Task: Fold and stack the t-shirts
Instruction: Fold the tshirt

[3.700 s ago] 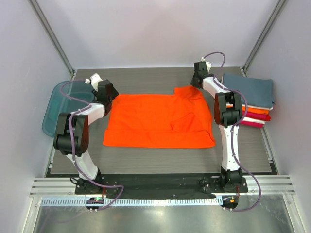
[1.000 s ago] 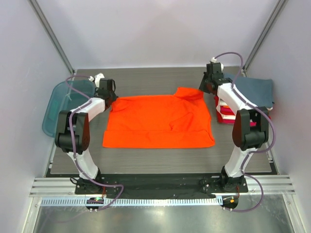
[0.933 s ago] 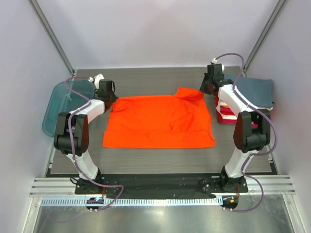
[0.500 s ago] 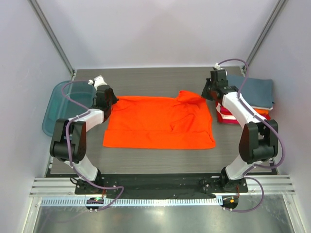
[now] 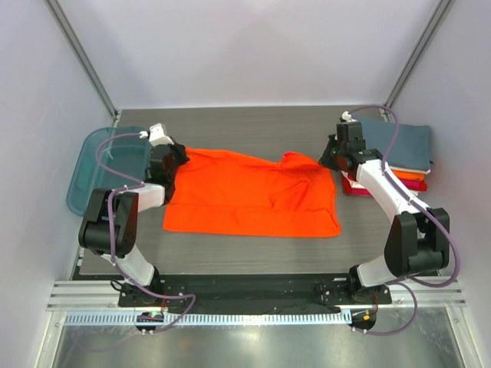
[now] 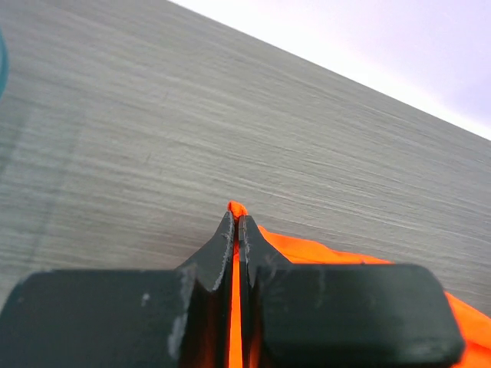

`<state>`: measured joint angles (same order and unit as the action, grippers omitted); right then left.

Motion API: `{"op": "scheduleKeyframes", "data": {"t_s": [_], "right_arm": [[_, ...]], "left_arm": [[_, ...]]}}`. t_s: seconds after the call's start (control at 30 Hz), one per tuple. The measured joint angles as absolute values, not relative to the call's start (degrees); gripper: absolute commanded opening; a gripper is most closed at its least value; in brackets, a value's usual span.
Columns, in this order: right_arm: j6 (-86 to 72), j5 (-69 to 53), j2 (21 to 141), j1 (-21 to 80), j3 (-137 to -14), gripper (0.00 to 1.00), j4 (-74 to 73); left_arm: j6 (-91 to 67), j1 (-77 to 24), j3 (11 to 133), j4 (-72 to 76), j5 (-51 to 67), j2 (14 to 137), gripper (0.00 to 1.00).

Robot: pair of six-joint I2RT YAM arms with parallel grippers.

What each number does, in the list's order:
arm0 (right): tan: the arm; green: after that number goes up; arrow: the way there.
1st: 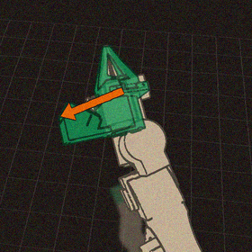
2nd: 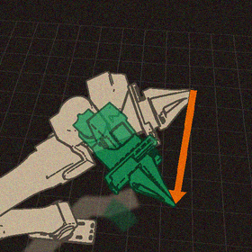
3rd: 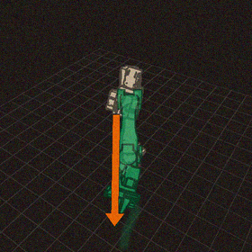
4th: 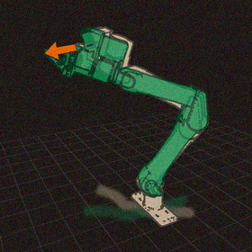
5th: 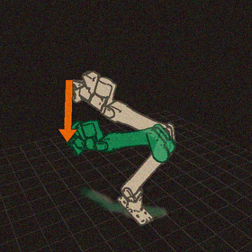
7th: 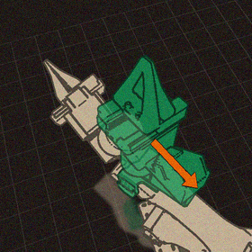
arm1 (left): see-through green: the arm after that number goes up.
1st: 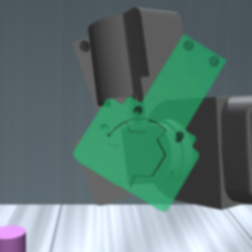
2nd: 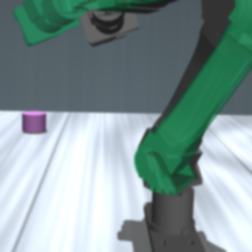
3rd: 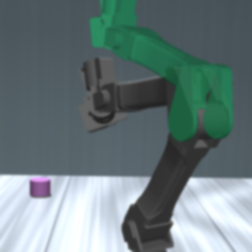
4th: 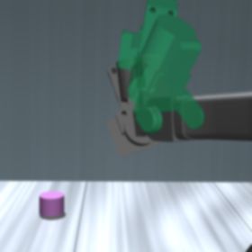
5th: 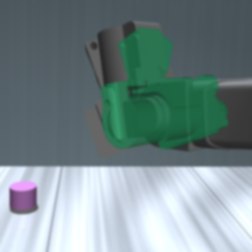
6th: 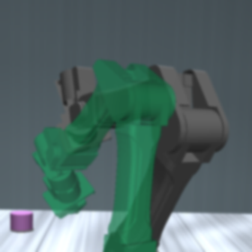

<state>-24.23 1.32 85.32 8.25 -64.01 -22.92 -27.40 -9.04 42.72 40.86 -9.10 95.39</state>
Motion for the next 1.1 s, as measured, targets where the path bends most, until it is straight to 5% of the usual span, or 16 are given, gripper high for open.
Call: {"op": "scheduleKeyframes", "data": {"t_s": [1.1], "right_arm": [[-28.23, -0.97, 68.88, 8.25, -48.93, 0.01, -24.69]], "left_arm": [[-33.93, -5.54, 30.52, 54.92, 1.19, 93.73, 0.00]]}}
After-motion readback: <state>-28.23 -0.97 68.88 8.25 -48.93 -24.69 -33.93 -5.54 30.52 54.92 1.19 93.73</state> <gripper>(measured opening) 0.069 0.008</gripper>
